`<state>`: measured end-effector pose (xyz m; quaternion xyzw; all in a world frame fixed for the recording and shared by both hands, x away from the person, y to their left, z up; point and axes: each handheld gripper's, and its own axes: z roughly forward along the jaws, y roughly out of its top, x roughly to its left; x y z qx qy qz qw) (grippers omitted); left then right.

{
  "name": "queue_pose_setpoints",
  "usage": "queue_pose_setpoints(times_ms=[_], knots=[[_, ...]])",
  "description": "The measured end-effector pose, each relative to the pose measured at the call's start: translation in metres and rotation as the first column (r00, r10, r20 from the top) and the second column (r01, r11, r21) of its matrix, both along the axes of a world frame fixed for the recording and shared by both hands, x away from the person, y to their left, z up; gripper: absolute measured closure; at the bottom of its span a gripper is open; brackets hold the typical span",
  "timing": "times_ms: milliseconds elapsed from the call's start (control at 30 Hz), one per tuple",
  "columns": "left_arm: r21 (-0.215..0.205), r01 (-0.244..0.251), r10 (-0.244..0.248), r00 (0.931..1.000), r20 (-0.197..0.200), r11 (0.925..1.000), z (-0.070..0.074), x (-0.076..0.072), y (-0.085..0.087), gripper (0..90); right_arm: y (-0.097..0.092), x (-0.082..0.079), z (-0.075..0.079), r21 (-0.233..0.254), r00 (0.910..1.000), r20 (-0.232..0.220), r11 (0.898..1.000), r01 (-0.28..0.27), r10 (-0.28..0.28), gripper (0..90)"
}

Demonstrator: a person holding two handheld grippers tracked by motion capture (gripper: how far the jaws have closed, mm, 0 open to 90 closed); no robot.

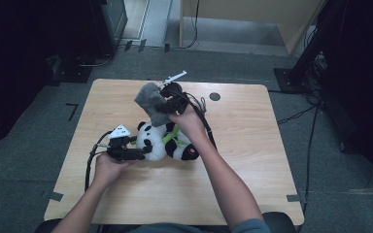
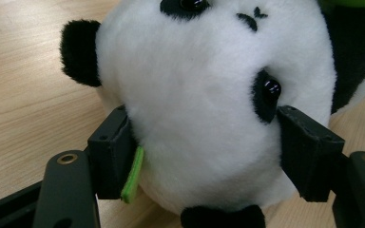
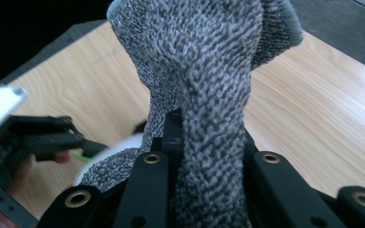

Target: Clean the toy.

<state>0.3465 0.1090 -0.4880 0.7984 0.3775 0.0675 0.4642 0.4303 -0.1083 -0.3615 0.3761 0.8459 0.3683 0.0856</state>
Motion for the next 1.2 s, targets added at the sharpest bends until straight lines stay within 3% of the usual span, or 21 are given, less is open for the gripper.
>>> queue_pose_setpoints(times_ms=[233,367,567,933,1033,1200], knots=[[0.002,-0.001,0.001,1.0000,0.001,1.0000,0.000,0.000,0.000,29.5,0.034,-0.002,-0.019,0.018,0.9966,-0.044,0.997,-0.069,0.069,75.8],[0.000,-0.005,0.005,1.0000,-0.009,1.0000,0.000,0.000,0.000,30.5,0.048,-0.004,-0.039,-0.025,0.9937,-0.073,0.996,-0.087,0.085,75.2],[-0.015,-0.013,0.013,0.9995,-0.028,0.9998,-0.001,0.002,-0.001,33.9,0.048,-0.005,-0.049,-0.093,0.9974,-0.024,0.993,-0.069,0.068,73.8],[-0.011,-0.015,0.015,0.9993,-0.033,0.9998,-0.001,0.004,-0.002,34.8,0.019,0.001,-0.049,-0.095,0.9999,-0.013,0.995,0.001,-0.002,73.3],[-0.005,-0.013,0.013,0.9993,-0.034,0.9999,0.000,0.004,-0.002,34.8,0.008,0.003,-0.050,-0.092,0.9990,-0.033,0.995,0.029,-0.032,73.9],[0.004,-0.010,0.010,0.9996,-0.025,0.9999,0.000,0.004,-0.003,35.6,-0.008,0.004,-0.050,-0.115,0.9988,-0.025,0.993,0.039,-0.042,73.0]])
